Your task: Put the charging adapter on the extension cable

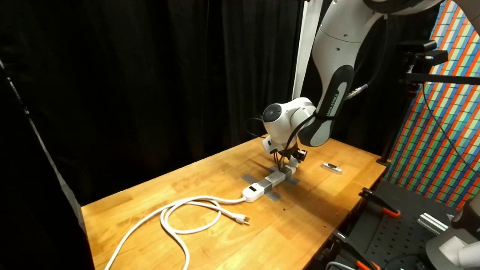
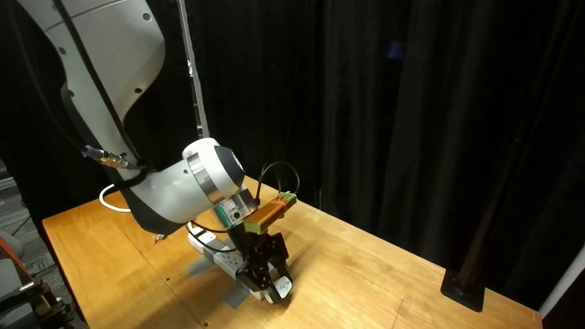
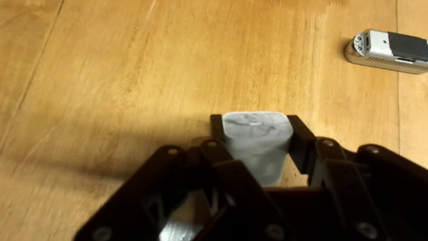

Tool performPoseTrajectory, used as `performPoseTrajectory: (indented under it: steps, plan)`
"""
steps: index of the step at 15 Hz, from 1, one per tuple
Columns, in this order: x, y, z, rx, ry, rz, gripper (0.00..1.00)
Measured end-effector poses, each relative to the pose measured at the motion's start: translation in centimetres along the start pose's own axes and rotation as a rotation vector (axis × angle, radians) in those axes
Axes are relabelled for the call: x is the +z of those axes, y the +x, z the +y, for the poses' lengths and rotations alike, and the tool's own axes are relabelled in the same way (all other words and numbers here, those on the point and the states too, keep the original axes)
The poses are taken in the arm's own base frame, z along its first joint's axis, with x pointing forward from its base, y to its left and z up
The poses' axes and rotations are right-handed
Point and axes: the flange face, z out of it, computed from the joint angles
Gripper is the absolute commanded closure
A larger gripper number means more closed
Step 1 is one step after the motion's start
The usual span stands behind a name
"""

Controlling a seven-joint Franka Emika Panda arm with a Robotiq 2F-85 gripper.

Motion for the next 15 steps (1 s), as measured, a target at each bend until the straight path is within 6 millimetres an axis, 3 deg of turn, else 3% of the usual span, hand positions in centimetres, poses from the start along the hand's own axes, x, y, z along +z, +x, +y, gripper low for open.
performPoseTrajectory:
  steps: [9, 15]
  plan:
    - [-0.4, 1.2, -1.7, -0.006, -0.086, -0.075, 0.77]
    - [-2.1, 2.1, -2.6, 0.023, -0.143, -0.105, 0.77]
